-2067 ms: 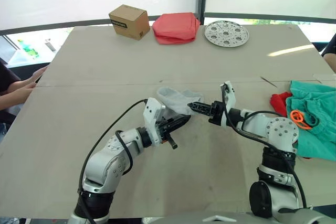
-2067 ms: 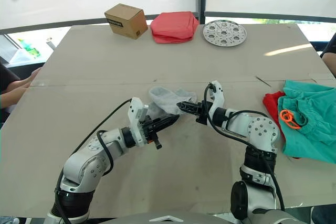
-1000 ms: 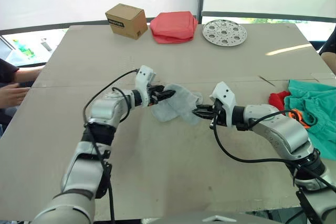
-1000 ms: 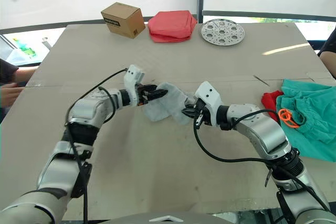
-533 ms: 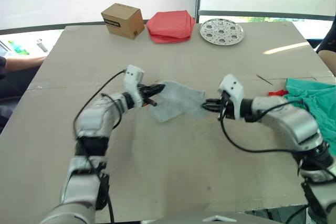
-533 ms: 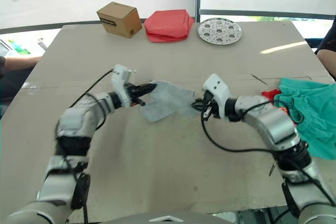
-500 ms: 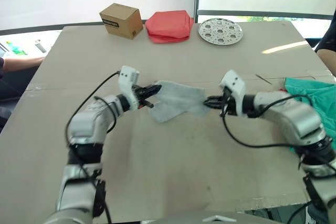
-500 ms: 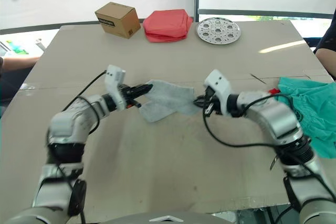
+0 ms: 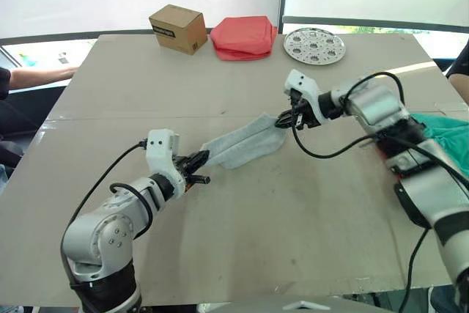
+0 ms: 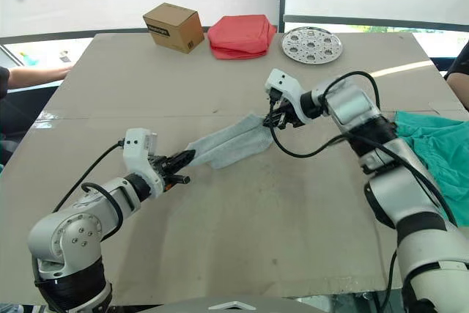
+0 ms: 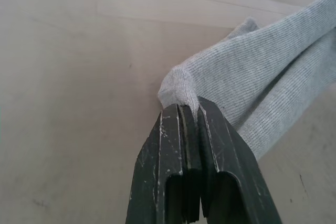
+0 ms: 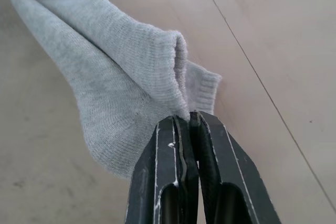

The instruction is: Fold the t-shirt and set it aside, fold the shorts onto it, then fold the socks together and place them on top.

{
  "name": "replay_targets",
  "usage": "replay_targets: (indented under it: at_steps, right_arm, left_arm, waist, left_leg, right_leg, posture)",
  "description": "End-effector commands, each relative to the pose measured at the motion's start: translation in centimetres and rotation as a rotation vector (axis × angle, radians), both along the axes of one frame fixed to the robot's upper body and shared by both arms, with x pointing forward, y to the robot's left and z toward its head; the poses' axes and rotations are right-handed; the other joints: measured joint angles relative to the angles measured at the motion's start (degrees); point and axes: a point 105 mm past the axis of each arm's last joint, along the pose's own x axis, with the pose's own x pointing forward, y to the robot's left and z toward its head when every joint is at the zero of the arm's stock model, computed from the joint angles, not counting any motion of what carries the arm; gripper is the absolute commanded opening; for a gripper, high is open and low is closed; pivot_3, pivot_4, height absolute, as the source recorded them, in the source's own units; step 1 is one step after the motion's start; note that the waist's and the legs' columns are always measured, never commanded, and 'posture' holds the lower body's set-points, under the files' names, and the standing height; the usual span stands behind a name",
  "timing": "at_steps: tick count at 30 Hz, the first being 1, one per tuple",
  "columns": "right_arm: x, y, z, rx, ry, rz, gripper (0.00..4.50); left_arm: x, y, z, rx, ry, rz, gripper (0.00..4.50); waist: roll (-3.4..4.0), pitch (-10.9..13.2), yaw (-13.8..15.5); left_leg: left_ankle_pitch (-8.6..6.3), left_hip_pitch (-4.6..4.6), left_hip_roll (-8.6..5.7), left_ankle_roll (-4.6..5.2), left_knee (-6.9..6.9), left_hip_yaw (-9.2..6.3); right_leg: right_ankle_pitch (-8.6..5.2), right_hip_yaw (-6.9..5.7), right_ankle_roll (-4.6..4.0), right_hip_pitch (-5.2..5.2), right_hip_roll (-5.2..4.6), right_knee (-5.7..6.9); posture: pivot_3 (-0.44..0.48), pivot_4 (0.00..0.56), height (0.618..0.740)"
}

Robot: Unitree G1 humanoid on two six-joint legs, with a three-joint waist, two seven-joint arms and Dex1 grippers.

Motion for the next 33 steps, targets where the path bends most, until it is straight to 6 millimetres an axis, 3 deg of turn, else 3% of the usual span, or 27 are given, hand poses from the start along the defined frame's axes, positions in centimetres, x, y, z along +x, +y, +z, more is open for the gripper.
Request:
replay_targets:
  at_steps: [1, 7, 8, 11, 14, 17, 20, 25, 28, 31, 33]
  right_arm:
    - [0.9, -0.4, 0.4, -0.037, -0.031, 0.020, 0.00]
    - [1.5, 0.5, -0.4, -0.108, -0.047, 0.063, 0.00]
    - [1.6, 0.7, -0.6, -0.113, -0.049, 0.064, 0.68]
    - [1.7, 1.1, -1.2, -0.118, -0.039, 0.068, 1.99]
    - [1.6, 1.3, -1.6, -0.109, -0.031, 0.064, 3.32]
    - [2.1, 0.4, -1.3, -0.073, -0.050, 0.022, 4.50]
    - [2.1, -0.4, -0.2, 0.031, -0.021, -0.023, 4.50]
    - [1.5, 0.1, -0.8, 0.201, 0.035, -0.122, 4.50]
    - [1.9, 1.0, -3.5, 0.238, 0.016, -0.253, 4.50]
    - [0.5, 1.7, -6.1, 0.217, 0.082, -0.263, 3.65]
    - [-1.1, 2.3, -7.0, 0.221, 0.152, -0.227, 2.65]
  left_arm:
    - [0.4, -0.1, 0.7, 0.017, -0.051, 0.034, 0.10]
    - [-0.2, -0.8, 0.3, 0.024, -0.043, 0.035, 0.10]
    - [-0.1, -0.8, 0.2, 0.029, -0.043, 0.037, 0.00]
    - [0.2, -1.3, -0.1, 0.038, -0.042, 0.029, 0.00]
    - [0.7, -1.4, -0.6, 0.050, -0.036, 0.048, 1.00]
    - [0.4, -1.4, -1.0, 0.051, -0.034, 0.056, 2.38]
    - [-0.2, -0.9, -1.1, 0.048, -0.037, 0.051, 3.74]
    - [0.3, -0.4, -1.2, 0.048, -0.056, 0.032, 3.74]
    - [1.7, -0.5, -1.1, 0.069, -0.083, 0.007, 3.74]
    - [3.0, -0.3, -0.3, 0.073, -0.121, -0.007, 3.83]
    - [3.5, 0.2, 0.1, 0.087, -0.134, -0.009, 3.83]
  waist:
    - [0.00, 0.0, -0.1]
    - [0.01, 0.0, -0.5]
    - [0.01, 0.0, -0.5]
    - [0.01, 0.0, -0.5]
    - [0.01, 0.0, -0.4]
    - [0.01, 0.0, -0.4]
    - [0.02, 0.0, -0.4]
    - [0.00, 0.0, -0.6]
    - [0.00, 0.0, -0.5]
    - [0.00, 0.0, -0.5]
    - [-0.06, -0.1, -0.5]
  left_leg:
    - [0.00, 0.01, 0.00, -0.01, 0.00, 0.01]
    - [0.01, 0.05, 0.00, -0.08, -0.06, 0.05]
    - [0.01, 0.07, 0.01, -0.09, -0.06, 0.06]
    - [0.04, 0.23, 0.02, -0.17, -0.14, 0.09]
    - [0.06, 0.28, 0.02, -0.21, -0.15, 0.11]
    - [0.07, 0.34, 0.00, -0.23, -0.15, 0.15]
    - [0.06, 0.37, 0.01, -0.22, -0.18, 0.20]
    - [-0.08, 0.45, 0.05, 0.00, -0.21, 0.20]
    - [-0.08, 0.53, 0.05, 0.01, -0.23, 0.26]
    - [-0.06, 0.55, 0.03, -0.03, -0.22, 0.30]
    - [-0.05, 0.57, 0.03, -0.03, -0.22, 0.34]
  right_leg:
    - [0.00, 0.01, 0.00, 0.00, 0.00, 0.00]
    - [0.01, 0.07, 0.00, -0.04, 0.02, 0.08]
    - [0.00, 0.08, -0.01, -0.04, 0.04, 0.10]
    - [0.00, 0.13, -0.02, -0.02, 0.05, 0.26]
    - [-0.01, 0.15, -0.03, -0.02, 0.05, 0.40]
    - [-0.01, 0.20, -0.03, -0.02, 0.04, 0.50]
    - [-0.01, 0.25, -0.03, -0.03, 0.03, 0.52]
    - [-0.02, 0.26, -0.05, -0.02, 0.03, 0.58]
    - [-0.03, 0.32, -0.06, 0.00, 0.02, 0.66]
    - [-0.03, 0.36, -0.06, -0.01, 0.02, 0.70]
    - [-0.02, 0.39, -0.04, 0.01, 0.03, 0.67]
  posture:
    - [0.000, 0.150, 0.740]
    - [0.000, 0.150, 0.740]
    - [0.000, 0.150, 0.740]
    - [0.000, 0.150, 0.740]
    - [0.000, 0.150, 0.740]
    - [0.000, 0.150, 0.740]
    - [0.000, 0.150, 0.740]
    - [0.000, 0.150, 0.740]
    - [0.000, 0.150, 0.740]
    - [0.000, 0.150, 0.740]
    - [0.000, 0.150, 0.740]
